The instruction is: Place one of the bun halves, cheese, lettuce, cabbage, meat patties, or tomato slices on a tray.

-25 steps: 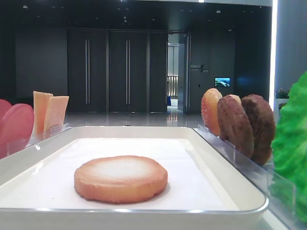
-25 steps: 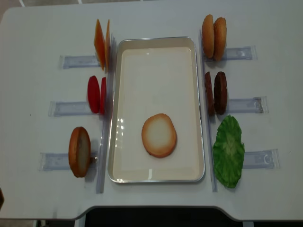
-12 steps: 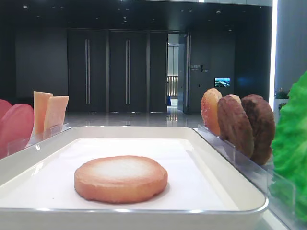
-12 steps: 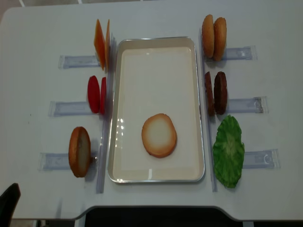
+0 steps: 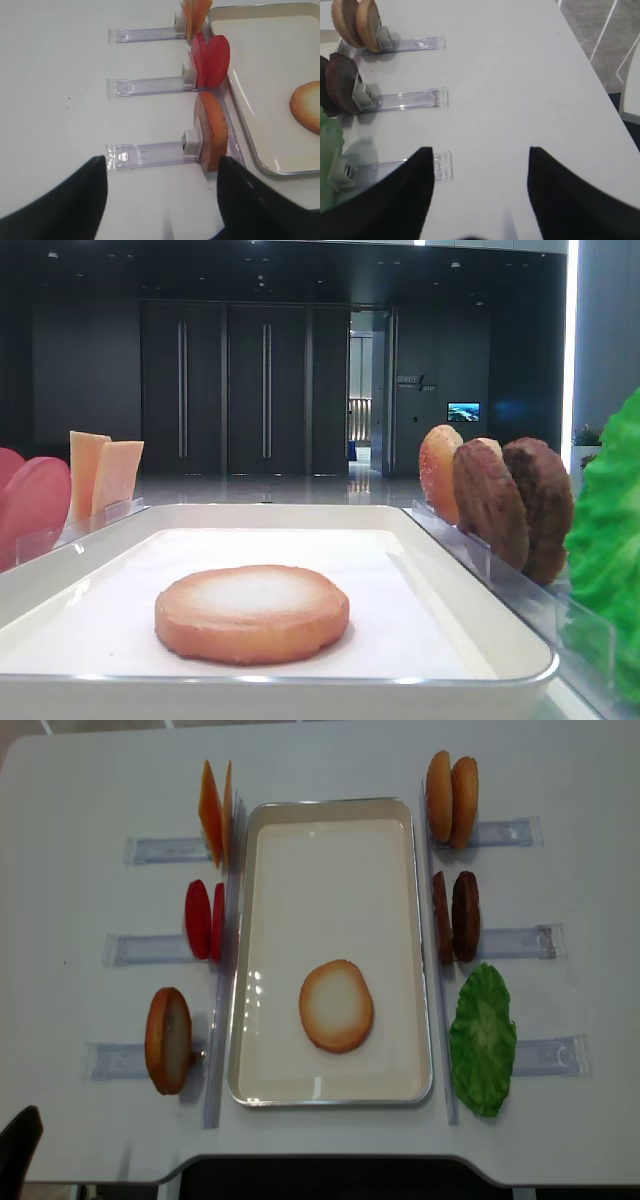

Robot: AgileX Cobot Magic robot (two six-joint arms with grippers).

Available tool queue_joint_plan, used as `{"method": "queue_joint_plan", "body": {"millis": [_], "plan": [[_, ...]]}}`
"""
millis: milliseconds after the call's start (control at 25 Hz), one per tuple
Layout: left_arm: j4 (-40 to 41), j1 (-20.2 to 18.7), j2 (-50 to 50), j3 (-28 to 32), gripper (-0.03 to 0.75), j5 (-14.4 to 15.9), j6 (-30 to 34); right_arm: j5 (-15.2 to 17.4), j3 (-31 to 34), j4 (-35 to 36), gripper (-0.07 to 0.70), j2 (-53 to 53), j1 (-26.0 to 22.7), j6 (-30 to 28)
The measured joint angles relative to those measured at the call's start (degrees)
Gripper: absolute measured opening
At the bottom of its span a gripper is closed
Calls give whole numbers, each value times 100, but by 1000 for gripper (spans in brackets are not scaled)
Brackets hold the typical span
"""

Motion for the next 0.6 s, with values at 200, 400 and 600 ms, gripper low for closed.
{"method": "queue_joint_plan", "body": {"millis": [200, 400, 600], "plan": [[0, 0, 0, 0, 519, 0, 0, 0, 0, 0, 399, 0, 0, 0], [0, 0, 0, 0, 511, 0, 0, 0, 0, 0, 399, 0, 0, 0], [0, 0, 0, 0, 498, 0, 0, 0, 0, 0, 399, 0, 0, 0]]}}
